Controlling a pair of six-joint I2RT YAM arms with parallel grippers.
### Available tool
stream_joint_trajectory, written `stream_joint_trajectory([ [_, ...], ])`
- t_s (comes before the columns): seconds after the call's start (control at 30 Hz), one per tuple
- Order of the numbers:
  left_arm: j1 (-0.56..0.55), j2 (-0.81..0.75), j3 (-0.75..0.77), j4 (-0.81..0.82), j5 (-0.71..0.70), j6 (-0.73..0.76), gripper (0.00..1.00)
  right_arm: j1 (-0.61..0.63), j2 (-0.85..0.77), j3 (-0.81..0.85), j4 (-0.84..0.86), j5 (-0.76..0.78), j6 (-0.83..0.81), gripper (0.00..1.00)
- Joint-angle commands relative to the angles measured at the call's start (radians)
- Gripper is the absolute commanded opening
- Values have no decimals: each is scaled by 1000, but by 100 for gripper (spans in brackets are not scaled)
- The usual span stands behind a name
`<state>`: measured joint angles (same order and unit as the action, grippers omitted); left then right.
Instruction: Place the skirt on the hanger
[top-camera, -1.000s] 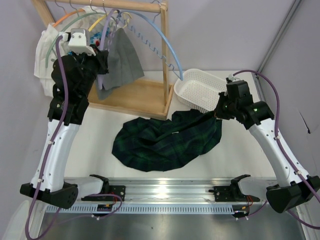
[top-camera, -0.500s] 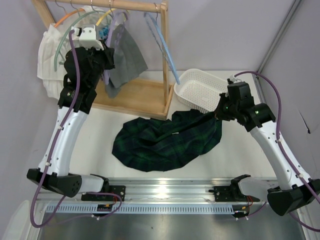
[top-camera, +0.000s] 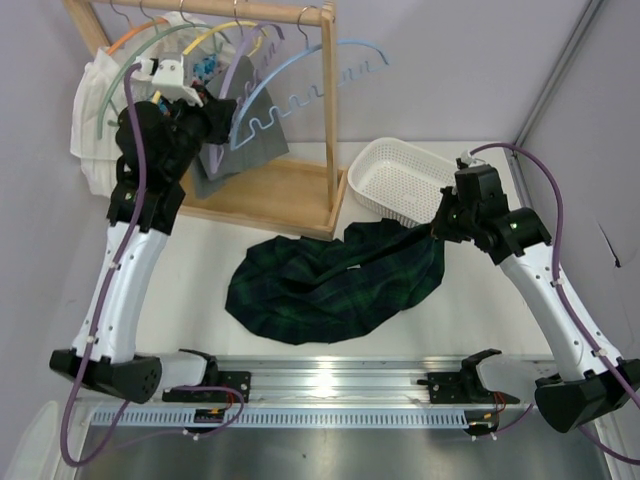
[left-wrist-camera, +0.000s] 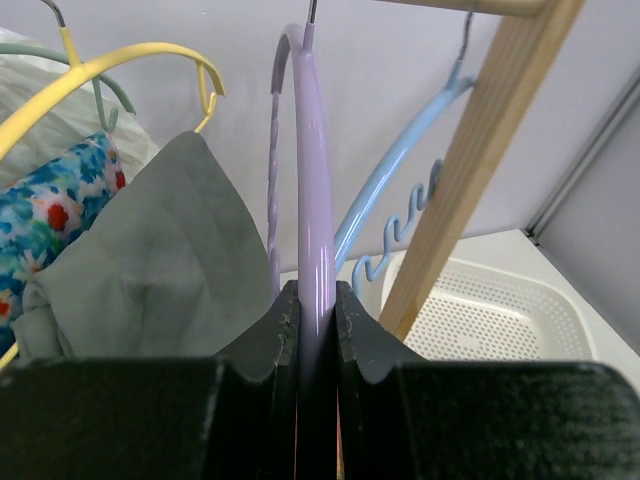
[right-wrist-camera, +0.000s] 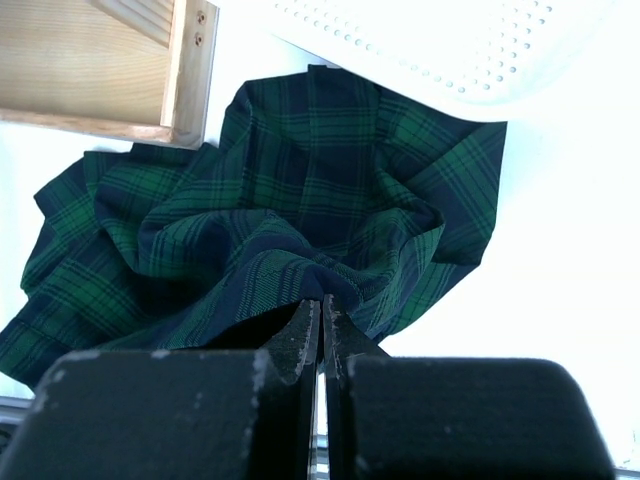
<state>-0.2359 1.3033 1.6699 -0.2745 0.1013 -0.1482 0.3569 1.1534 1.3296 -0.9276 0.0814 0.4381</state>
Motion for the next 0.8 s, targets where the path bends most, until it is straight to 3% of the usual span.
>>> stream_joint_trajectory([
  [0.0,6,-153,-36,-9,41,33,0,-3,-20,6,61,17,13,0],
  [0.37,6,-459,-168,-244,-38,30,0,4,16,11,84,-11,8,0],
  [0.53,6,-598,-177,-465,-54,-1,0,-4,22,5,98,-2,-19,0],
  [0.7,6,-720,-200,-696,-16,-56,0,-7,61,2,134,-20,-42,0],
  [0.77,6,-775,-194,-747,61,-59,0,-7,69,-9,173,-20,-45,0],
])
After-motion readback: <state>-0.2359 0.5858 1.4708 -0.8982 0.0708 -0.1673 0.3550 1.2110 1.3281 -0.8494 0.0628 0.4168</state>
